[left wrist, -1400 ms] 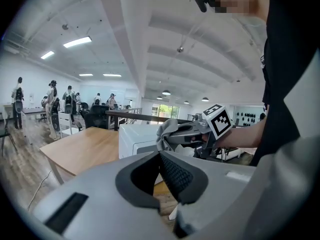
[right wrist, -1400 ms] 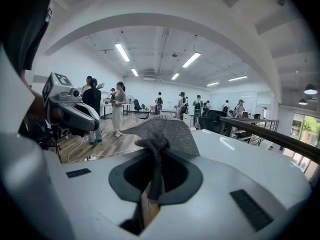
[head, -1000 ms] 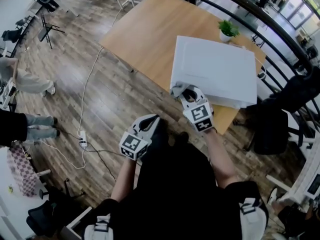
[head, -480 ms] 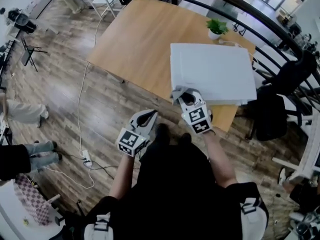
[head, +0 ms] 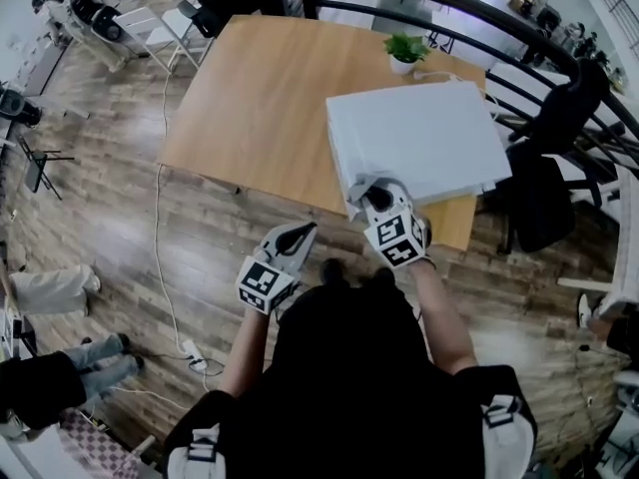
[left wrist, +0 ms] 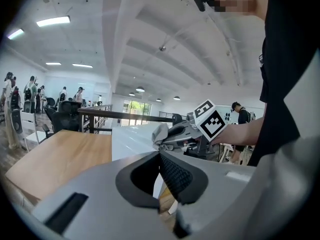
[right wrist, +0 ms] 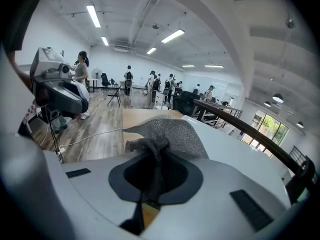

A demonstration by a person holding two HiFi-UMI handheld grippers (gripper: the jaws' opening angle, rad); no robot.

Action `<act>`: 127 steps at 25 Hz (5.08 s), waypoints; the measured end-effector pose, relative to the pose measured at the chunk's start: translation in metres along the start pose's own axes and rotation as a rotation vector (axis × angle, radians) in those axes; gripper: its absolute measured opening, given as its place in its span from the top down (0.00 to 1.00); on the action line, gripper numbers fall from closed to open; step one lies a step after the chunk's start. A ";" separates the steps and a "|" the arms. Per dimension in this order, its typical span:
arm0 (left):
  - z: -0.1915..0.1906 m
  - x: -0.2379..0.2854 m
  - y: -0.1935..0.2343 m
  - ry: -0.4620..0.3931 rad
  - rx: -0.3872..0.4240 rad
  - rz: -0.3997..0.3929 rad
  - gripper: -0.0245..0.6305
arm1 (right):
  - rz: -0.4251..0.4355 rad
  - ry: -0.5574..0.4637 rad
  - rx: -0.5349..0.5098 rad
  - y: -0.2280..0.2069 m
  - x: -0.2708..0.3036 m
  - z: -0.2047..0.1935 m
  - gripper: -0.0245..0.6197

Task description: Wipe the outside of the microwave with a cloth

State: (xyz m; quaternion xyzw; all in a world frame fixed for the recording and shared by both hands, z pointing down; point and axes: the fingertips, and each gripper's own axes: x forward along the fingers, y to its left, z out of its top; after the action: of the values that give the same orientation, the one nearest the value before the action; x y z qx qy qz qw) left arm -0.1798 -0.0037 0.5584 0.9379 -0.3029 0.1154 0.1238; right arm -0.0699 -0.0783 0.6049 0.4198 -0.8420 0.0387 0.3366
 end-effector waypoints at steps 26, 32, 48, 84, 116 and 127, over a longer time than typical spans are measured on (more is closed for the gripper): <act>0.026 0.046 -0.010 -0.025 -0.009 -0.010 0.96 | 0.070 0.027 0.008 -0.034 -0.007 -0.018 0.94; 0.035 0.064 -0.021 -0.015 -0.017 0.000 0.96 | 0.129 0.052 0.035 -0.051 -0.016 -0.025 0.94; 0.052 0.116 -0.045 -0.035 -0.007 0.033 0.96 | 0.167 0.071 0.027 -0.101 -0.036 -0.057 0.94; 0.055 0.178 -0.109 -0.038 -0.038 0.141 0.96 | 0.052 0.086 0.086 -0.260 -0.105 -0.153 0.93; 0.049 0.185 -0.139 -0.033 -0.056 0.227 0.96 | -0.067 -0.038 0.129 -0.362 -0.104 -0.181 0.93; 0.044 0.168 -0.133 -0.041 -0.075 0.280 0.96 | -0.098 -0.006 0.124 -0.378 -0.092 -0.175 0.93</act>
State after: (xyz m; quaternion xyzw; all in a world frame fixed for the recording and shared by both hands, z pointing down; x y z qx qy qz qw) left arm 0.0386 -0.0030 0.5445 0.8833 -0.4374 0.1011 0.1352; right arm 0.3392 -0.1982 0.6029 0.4804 -0.8175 0.0729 0.3092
